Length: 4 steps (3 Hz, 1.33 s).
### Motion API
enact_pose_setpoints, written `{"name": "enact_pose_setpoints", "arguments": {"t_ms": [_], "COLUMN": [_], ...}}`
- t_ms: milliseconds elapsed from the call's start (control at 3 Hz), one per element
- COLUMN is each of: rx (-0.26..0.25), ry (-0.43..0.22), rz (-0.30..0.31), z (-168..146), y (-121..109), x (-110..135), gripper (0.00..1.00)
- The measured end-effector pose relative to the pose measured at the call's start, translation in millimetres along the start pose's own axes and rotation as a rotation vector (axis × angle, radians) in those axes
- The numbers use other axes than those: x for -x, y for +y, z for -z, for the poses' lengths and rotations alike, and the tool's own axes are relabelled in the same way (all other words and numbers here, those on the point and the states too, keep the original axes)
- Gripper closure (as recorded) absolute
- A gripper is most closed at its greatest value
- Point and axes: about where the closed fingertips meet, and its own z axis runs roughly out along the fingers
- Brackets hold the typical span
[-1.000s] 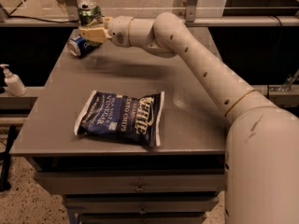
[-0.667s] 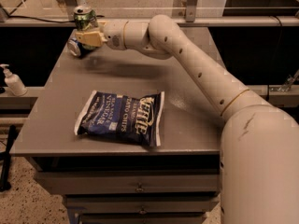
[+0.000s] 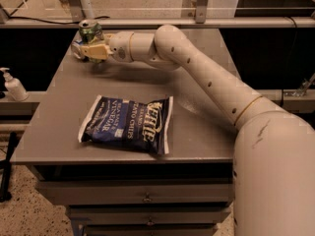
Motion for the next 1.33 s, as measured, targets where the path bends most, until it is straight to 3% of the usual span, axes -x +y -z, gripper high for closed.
{"name": "enact_pose_setpoints", "arguments": {"t_ms": [1000, 1333], "rx": [-0.022, -0.031], "ry": [-0.007, -0.009], "rz": [-0.044, -0.052], "z": [-13, -10], "y": [5, 5], "x": [-15, -19], "gripper": [0.14, 0.0]}}
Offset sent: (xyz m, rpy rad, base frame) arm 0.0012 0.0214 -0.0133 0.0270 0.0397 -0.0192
